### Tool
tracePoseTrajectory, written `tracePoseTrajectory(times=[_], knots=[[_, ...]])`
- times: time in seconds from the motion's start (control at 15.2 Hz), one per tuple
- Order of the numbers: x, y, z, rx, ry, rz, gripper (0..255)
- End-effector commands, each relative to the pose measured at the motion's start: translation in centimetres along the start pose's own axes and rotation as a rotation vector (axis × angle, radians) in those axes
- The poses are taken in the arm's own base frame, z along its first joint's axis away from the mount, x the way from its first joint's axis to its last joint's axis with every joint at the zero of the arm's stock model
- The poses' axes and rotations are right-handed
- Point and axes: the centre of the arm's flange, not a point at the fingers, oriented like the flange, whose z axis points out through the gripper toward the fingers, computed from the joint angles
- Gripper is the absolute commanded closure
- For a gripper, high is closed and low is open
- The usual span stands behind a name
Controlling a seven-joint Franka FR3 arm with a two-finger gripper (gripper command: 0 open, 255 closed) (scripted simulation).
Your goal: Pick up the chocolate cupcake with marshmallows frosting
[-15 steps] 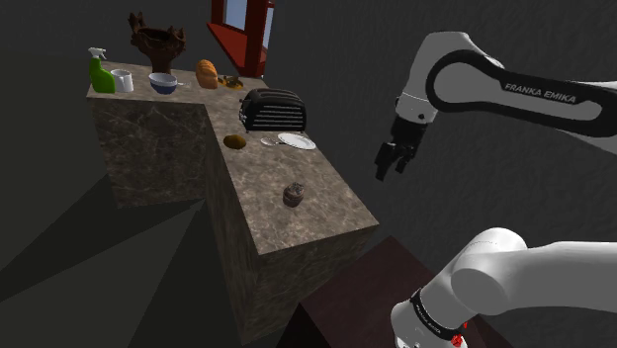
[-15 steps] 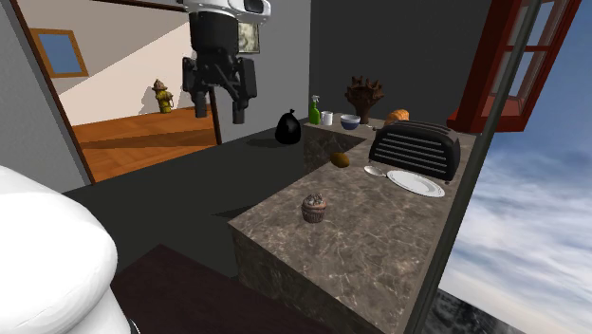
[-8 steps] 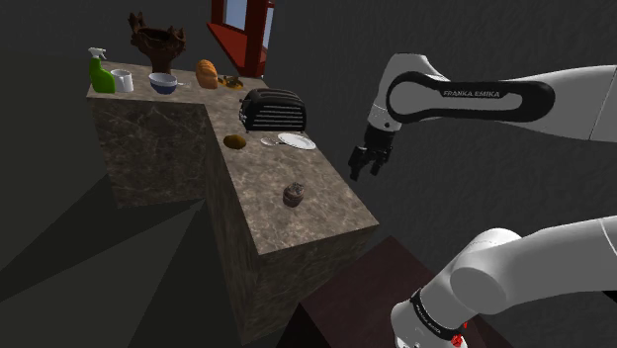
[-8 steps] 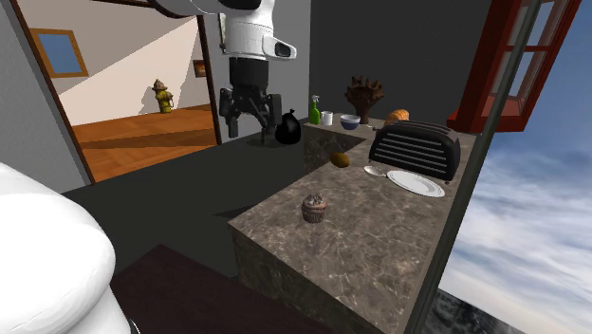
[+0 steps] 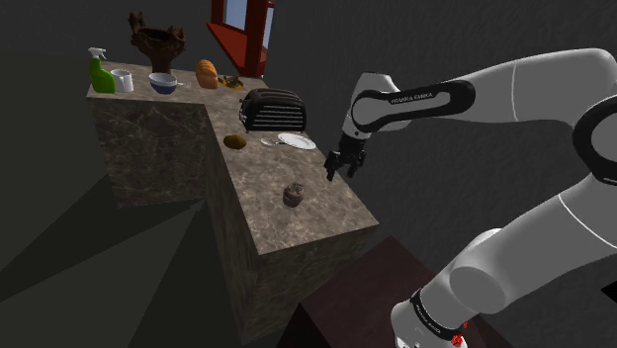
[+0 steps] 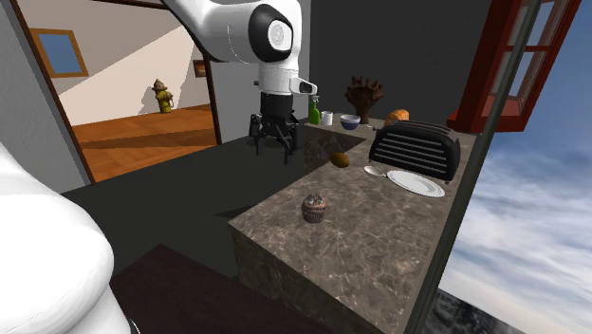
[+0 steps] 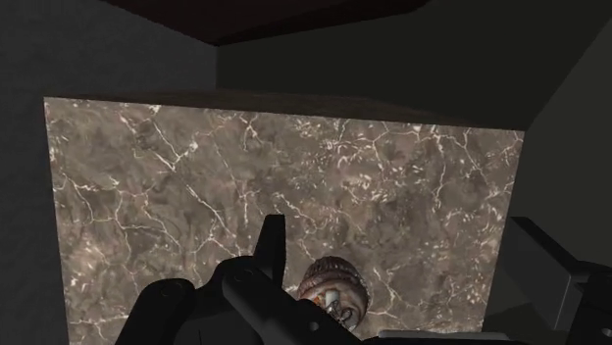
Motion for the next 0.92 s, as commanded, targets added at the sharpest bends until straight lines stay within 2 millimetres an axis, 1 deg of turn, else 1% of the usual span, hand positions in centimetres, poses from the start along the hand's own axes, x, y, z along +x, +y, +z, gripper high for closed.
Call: tracePoseTrajectory(times=[0.0,0.86], knots=[[2.0,0.2,1.3,0.007,0.003,0.015,0],[15.9,1.9,10.9,0.053,0.02,0.107,0]])
